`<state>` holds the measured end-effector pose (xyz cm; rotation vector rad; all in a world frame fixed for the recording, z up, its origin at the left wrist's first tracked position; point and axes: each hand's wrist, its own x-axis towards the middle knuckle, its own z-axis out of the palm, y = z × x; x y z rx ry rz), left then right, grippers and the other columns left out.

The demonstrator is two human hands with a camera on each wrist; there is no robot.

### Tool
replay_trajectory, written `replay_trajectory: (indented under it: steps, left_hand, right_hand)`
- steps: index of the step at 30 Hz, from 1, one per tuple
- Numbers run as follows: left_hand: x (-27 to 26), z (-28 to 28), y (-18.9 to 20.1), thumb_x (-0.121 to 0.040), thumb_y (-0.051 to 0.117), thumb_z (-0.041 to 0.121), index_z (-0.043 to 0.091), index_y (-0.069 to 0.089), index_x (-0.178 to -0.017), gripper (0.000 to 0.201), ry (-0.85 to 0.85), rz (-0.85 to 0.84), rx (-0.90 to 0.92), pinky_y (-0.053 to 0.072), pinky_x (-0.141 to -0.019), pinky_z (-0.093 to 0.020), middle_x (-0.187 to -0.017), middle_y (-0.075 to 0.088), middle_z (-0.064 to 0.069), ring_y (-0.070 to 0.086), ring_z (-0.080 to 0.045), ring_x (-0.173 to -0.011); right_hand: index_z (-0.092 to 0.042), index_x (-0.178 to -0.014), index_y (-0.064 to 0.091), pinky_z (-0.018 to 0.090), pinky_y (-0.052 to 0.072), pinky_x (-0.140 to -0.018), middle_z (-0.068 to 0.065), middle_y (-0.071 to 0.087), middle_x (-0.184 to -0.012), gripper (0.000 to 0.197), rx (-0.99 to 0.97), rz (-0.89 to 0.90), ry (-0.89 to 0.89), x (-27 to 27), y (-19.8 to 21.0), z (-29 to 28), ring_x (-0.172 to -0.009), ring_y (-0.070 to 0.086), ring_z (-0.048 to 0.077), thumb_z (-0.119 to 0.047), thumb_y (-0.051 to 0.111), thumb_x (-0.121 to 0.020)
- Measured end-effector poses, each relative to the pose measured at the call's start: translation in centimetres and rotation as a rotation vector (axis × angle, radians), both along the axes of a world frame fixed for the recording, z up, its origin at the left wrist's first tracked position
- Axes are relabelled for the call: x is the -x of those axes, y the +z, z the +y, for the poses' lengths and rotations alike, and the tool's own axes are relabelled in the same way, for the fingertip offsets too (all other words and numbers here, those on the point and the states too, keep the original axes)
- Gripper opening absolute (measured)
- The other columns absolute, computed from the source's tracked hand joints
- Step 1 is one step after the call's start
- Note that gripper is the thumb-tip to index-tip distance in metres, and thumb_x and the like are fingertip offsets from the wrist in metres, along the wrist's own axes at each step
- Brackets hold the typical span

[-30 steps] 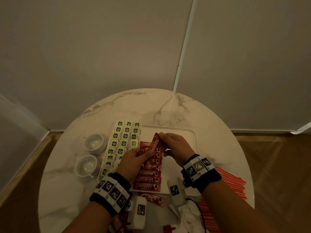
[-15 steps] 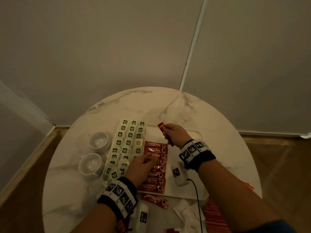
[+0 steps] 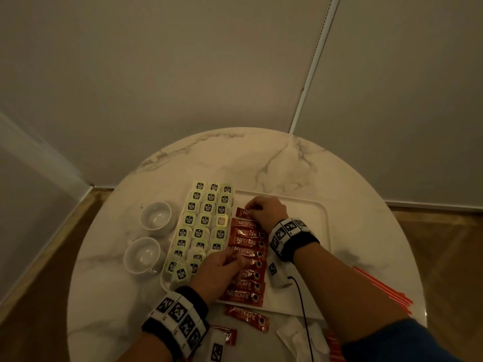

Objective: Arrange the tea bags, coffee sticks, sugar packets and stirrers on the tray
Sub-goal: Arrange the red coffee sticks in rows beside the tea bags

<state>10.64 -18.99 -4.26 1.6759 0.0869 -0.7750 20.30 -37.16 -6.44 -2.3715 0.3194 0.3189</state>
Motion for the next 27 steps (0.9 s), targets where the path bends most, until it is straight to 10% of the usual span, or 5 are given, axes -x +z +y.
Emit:
replay_trajectory:
  steps: [5, 27]
  left_hand:
    - [-0.1, -0.3, -0.2, -0.09, 0.063, 0.026, 0.018, 0.071, -0.099, 0.014, 0.003, 0.041, 0.024, 0.052, -0.094, -0.049, -0.097, 0.075, -0.005, 0.07, -0.024, -0.095]
    - [0.4, -0.6, 0.3, -0.089, 0.065, 0.027, 0.026, 0.073, -0.081, 0.011, -0.005, 0.009, -0.02, 0.053, -0.086, -0.047, -0.081, 0.072, -0.005, 0.065, -0.017, -0.073]
  right_hand:
    - [-0.033, -0.091, 0.073, 0.045, 0.046, -0.094, -0.005, 0.066, -0.103, 0.01, 0.068, -0.012, 0.031, -0.2, 0.0, 0.1, -0.104, 0.057, 0.021, -0.032, 0.066, -0.084]
    - [-0.037, -0.073, 0.065, 0.04, 0.054, -0.085, -0.009, 0.066, -0.085, 0.012, 0.11, 0.088, 0.062, -0.4, -0.3, -1.2, -0.089, 0.061, 0.014, -0.028, 0.07, -0.078]
